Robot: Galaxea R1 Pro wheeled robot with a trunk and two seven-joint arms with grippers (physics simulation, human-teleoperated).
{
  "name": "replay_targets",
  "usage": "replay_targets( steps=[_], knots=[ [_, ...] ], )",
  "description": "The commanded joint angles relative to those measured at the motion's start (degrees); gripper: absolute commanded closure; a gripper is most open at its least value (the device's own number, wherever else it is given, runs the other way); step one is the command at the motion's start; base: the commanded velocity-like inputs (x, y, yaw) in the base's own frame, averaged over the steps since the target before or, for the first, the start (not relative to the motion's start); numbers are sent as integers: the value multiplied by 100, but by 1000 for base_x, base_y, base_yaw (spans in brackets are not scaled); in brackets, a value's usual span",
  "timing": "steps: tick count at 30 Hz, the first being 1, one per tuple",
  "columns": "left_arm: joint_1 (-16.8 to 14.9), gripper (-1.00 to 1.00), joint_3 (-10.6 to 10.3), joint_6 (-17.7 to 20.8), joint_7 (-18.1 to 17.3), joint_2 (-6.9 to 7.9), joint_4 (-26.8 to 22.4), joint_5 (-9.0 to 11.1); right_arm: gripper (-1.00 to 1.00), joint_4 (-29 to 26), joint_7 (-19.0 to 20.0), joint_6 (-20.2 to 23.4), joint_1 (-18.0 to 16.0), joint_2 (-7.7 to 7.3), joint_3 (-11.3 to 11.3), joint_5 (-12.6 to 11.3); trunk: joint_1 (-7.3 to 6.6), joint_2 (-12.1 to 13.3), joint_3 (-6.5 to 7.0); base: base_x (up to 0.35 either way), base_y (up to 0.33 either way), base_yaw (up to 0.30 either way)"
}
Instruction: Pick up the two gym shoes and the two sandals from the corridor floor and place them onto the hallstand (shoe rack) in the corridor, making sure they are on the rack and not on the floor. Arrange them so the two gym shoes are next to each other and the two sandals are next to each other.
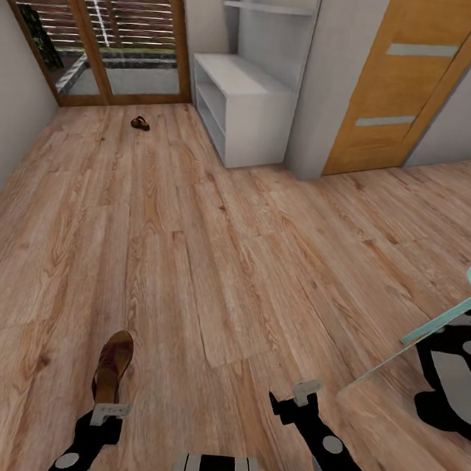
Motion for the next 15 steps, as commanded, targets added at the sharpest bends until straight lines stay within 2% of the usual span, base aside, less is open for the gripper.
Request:
replay_targets(
  steps=[1,3,6,11,12,15],
  knots=[
    [26,100,12,-32,12,-3,6,-40,-100,140,-1,-96,-2,20,18,-24,-3,0,29,0,0,0],
    [168,100,12,-88,10,-5,5,-23,-100,677,-19,-464,2,162,17,-9,-9,3,92,0,0,0],
    [294,100,15,-118,10,-3,-4,65,-100,989,-24,-806,3,222,15,0,-16,7,185,0,0,0],
    [540,100,9,-391,2,35,-41,388,-100,1635,-33,-1465,4,256,9,-7,-29,14,341,0,0,0],
    [617,100,0,-536,1,42,-15,480,-100,2002,-39,-1951,4,256,5,-10,-32,15,372,0,0,0],
    [639,100,-4,-569,1,39,-3,499,-100,2203,-43,-2191,4,257,0,-15,-40,19,466,0,0,0]
  ],
)
